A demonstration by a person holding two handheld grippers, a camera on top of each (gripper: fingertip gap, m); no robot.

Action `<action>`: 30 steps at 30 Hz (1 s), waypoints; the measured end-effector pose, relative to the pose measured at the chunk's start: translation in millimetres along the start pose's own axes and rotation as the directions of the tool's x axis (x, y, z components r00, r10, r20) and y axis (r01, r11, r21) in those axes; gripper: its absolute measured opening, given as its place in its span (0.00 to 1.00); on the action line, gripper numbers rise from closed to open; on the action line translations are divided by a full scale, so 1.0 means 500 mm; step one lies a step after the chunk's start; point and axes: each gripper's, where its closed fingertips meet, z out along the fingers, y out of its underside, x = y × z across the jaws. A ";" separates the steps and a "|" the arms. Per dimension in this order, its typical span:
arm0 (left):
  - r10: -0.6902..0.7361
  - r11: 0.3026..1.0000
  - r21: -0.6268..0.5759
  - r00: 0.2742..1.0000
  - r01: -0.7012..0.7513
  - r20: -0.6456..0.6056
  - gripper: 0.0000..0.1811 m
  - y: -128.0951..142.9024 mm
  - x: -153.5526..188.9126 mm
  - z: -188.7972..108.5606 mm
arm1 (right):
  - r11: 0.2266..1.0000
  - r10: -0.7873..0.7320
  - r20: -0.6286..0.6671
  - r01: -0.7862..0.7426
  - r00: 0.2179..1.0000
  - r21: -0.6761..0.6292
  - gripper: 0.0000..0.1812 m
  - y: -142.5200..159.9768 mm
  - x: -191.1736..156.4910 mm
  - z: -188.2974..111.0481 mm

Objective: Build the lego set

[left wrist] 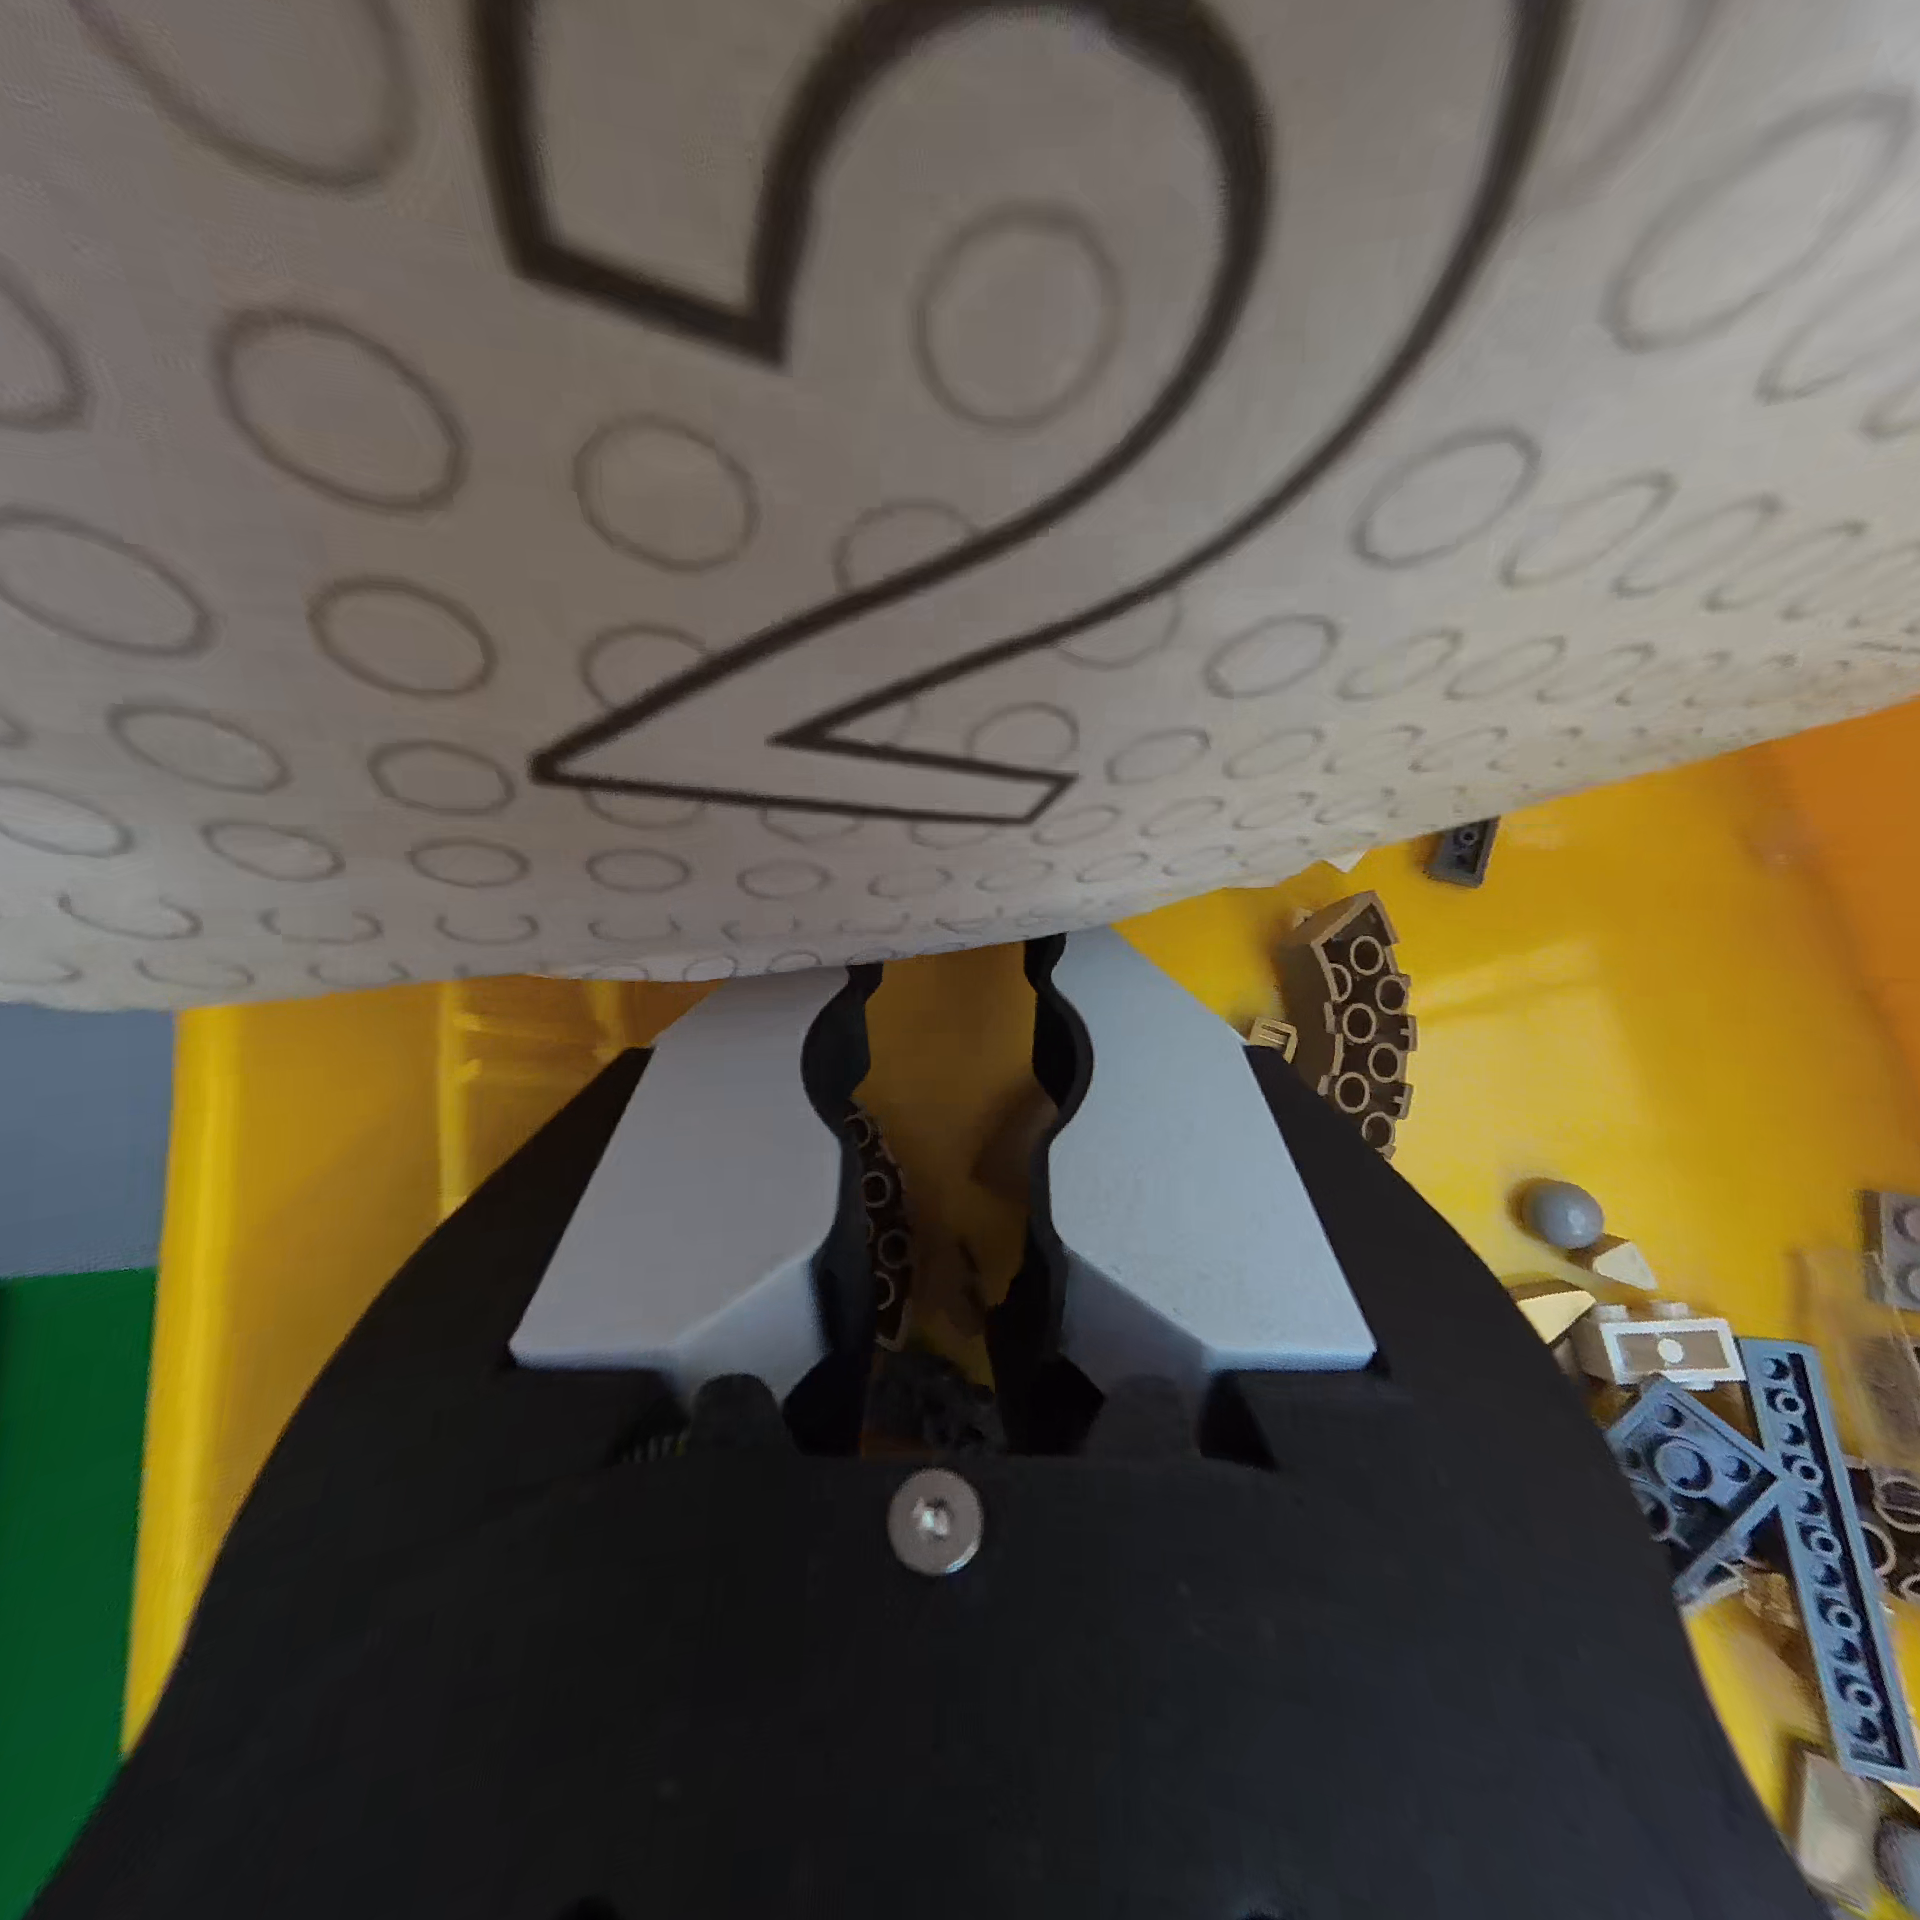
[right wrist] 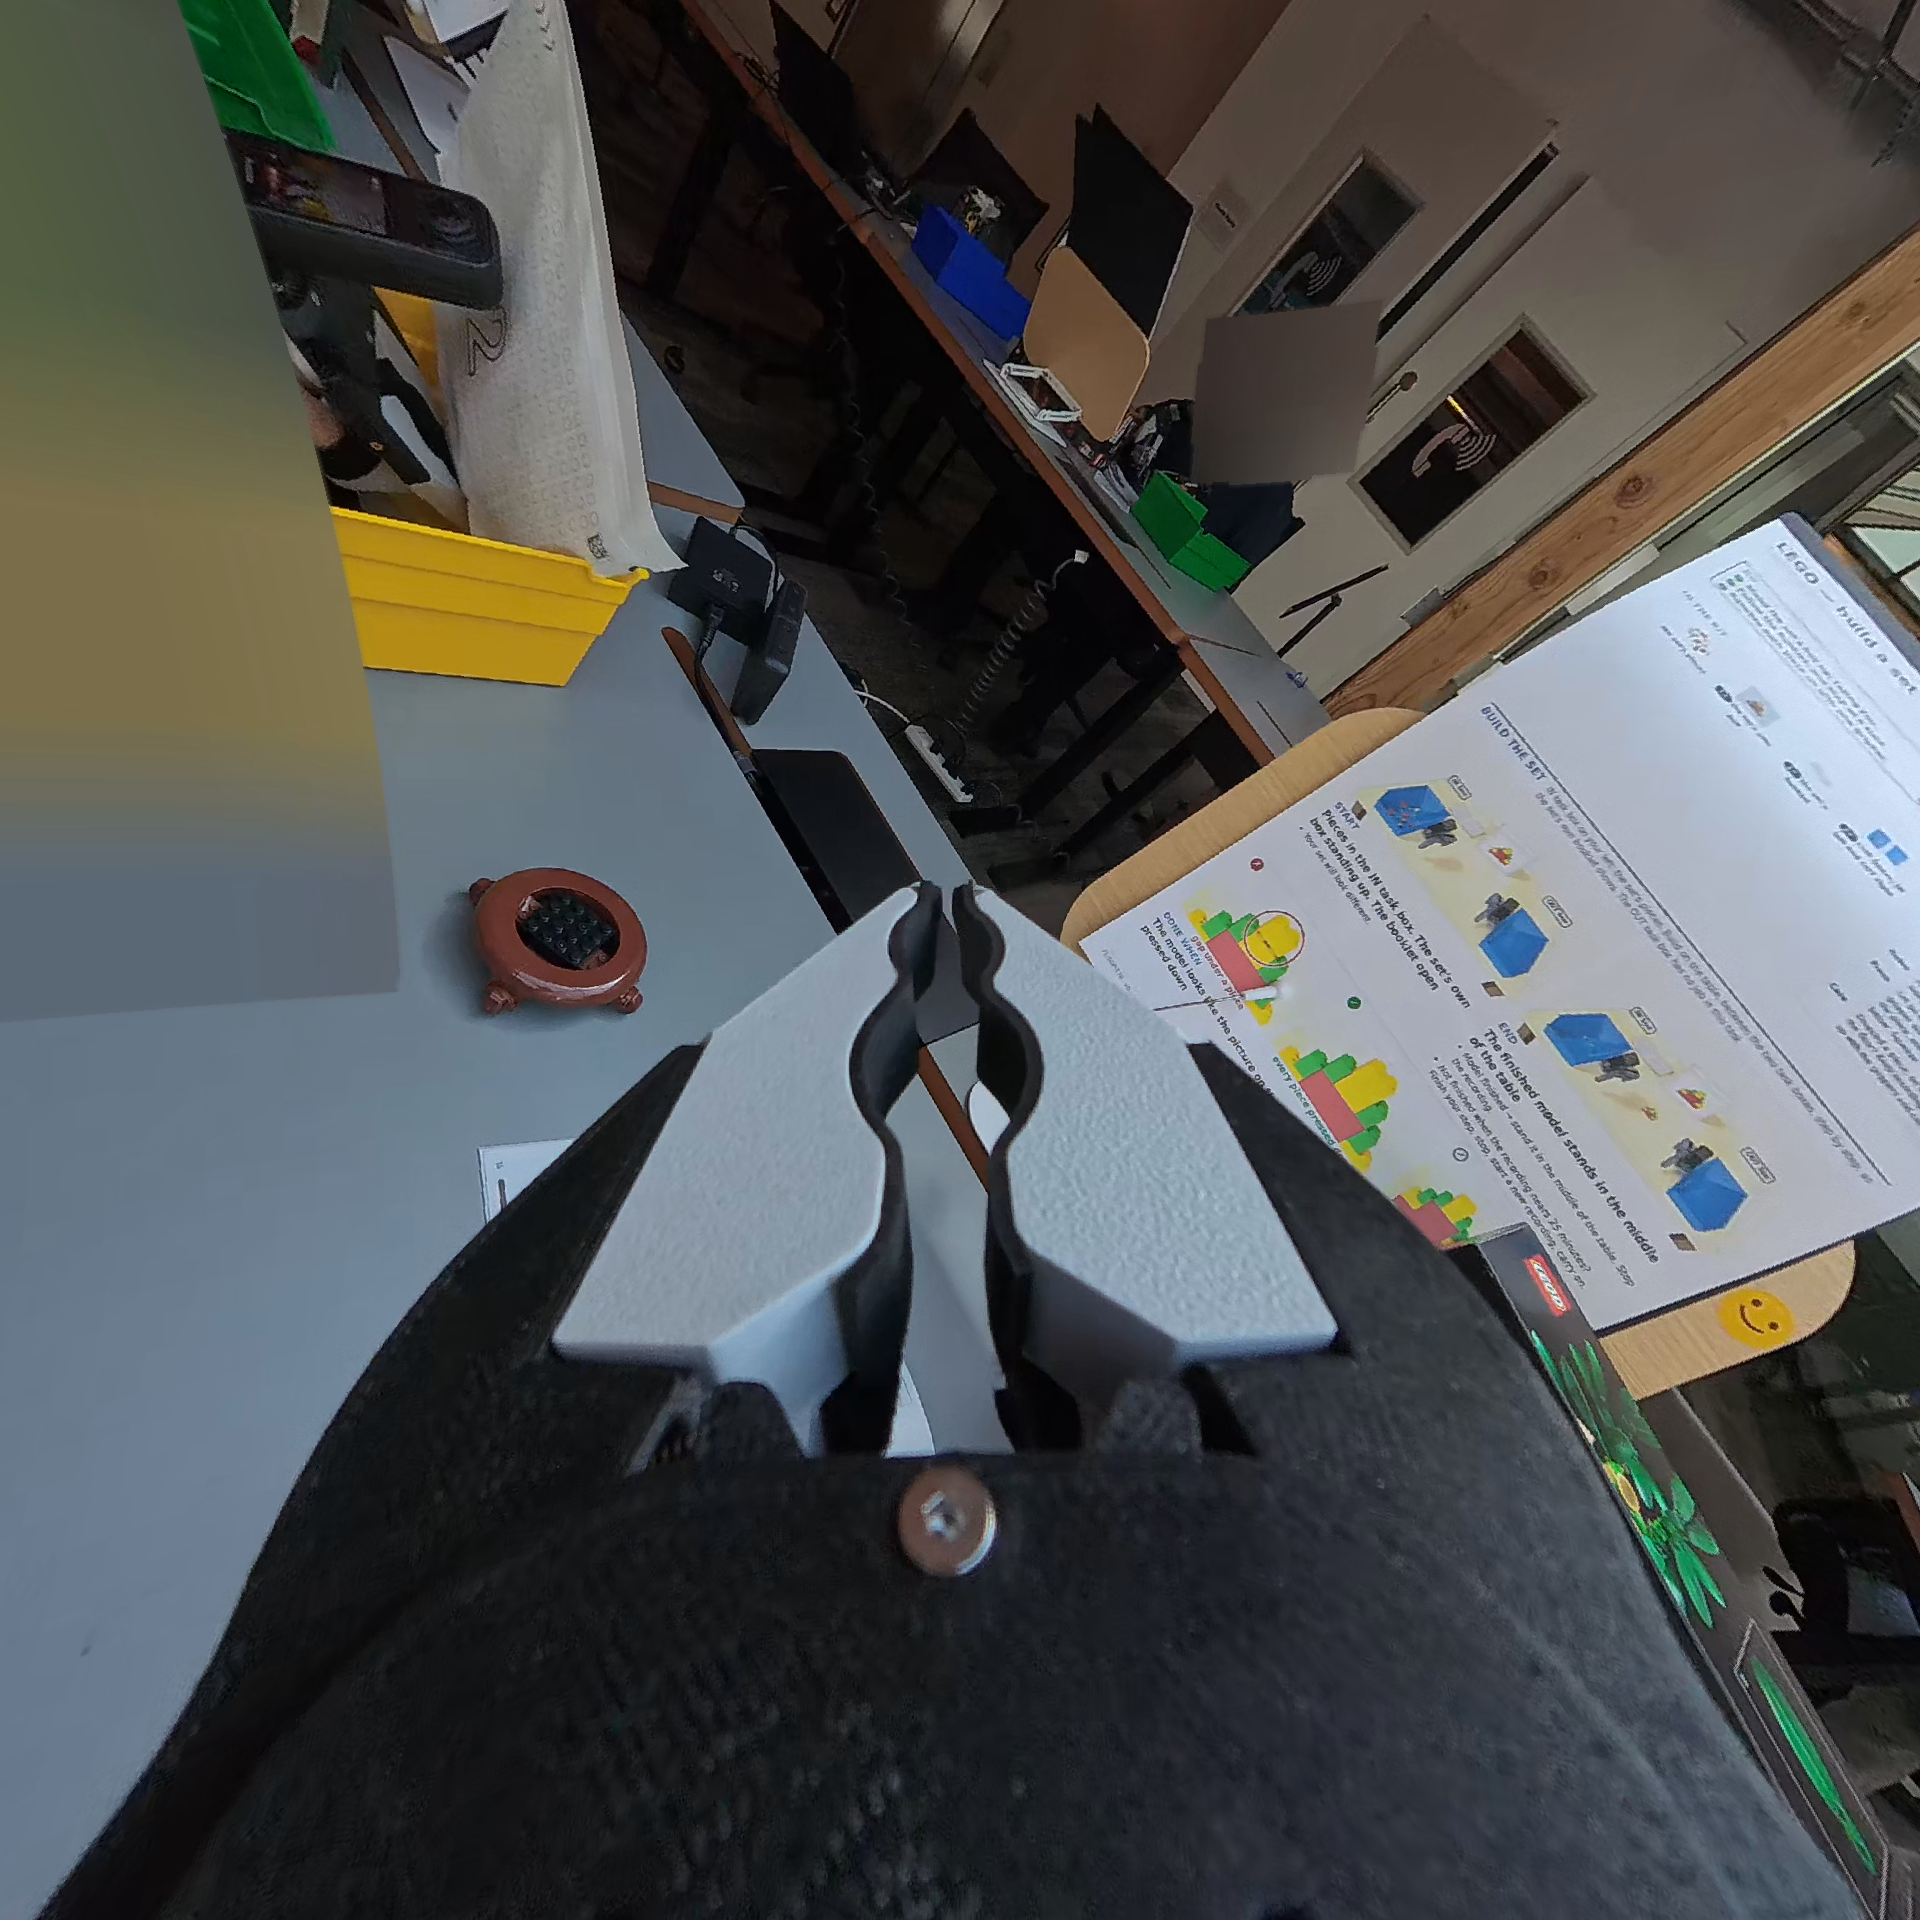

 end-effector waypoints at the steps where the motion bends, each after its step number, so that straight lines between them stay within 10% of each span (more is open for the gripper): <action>1: 0.035 0.999 0.012 0.999 -0.035 0.004 0.14 0.001 0.003 0.001 | 1.000 -0.001 0.003 0.001 1.000 -0.001 0.01 0.000 -0.002 0.001; 8: 0.299 0.951 -0.079 0.954 -0.298 0.000 0.00 0.018 0.021 0.008 | 1.000 -0.012 0.018 0.012 1.000 -0.023 0.02 0.006 -0.011 0.014; 16: 0.112 0.967 -0.198 0.965 -0.161 -0.237 0.00 0.040 0.057 -0.023 | 0.999 -0.023 0.016 0.024 1.000 -0.032 0.02 0.009 -0.011 0.011; 22: 0.083 0.988 -0.131 0.996 -0.084 -0.015 0.07 0.017 0.000 -0.049 | 0.999 -0.025 0.018 0.025 1.000 -0.028 0.02 0.009 -0.011 0.012; 30: -0.321 0.946 -0.007 0.943 0.323 0.086 0.15 0.025 -0.035 -0.023 | 0.999 -0.040 0.013 0.040 0.999 -0.031 0.02 0.007 -0.013 0.010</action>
